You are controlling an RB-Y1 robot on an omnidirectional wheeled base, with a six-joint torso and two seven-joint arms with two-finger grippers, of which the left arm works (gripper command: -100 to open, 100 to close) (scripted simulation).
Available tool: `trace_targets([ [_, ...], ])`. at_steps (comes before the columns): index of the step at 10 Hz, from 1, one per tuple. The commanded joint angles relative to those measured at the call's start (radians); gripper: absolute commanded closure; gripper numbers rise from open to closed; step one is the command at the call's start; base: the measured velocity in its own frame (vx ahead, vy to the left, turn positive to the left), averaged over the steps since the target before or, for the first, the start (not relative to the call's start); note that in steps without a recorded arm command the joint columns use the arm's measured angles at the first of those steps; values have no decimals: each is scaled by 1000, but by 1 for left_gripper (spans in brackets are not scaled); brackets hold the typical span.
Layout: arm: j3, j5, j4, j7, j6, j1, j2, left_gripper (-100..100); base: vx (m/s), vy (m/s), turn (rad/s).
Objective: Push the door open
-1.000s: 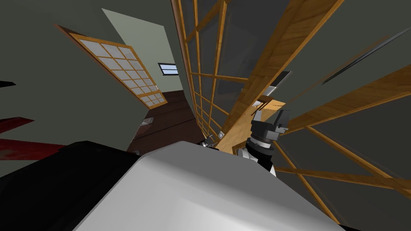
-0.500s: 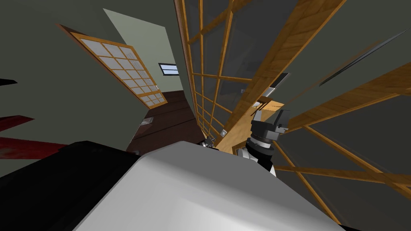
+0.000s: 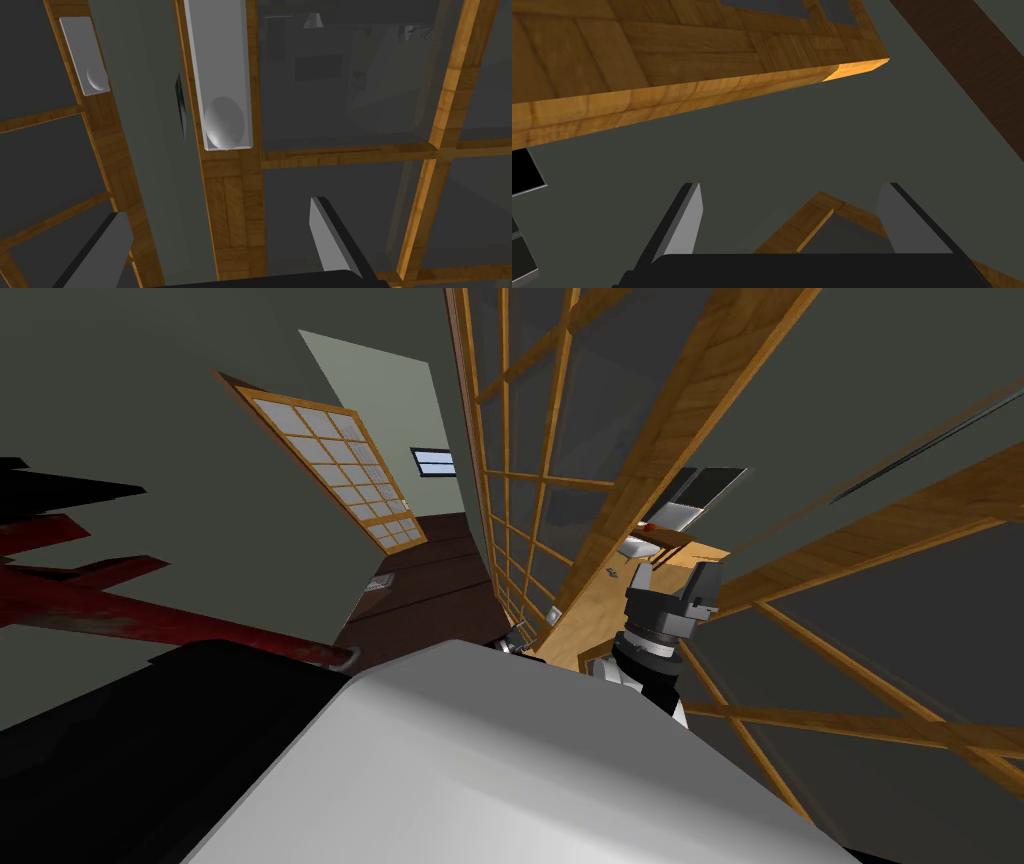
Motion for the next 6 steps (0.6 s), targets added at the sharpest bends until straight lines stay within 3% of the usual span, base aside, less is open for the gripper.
trace_targets([
  [1, 2, 0, 1, 0, 9, -8, 13, -100, 66, -93, -38],
  [3, 4, 0, 3, 1, 19, -17, 16, -100, 148, -146, -16],
  [6, 8, 0, 5, 2, 37, -32, -4, -100, 132, -157, -16],
])
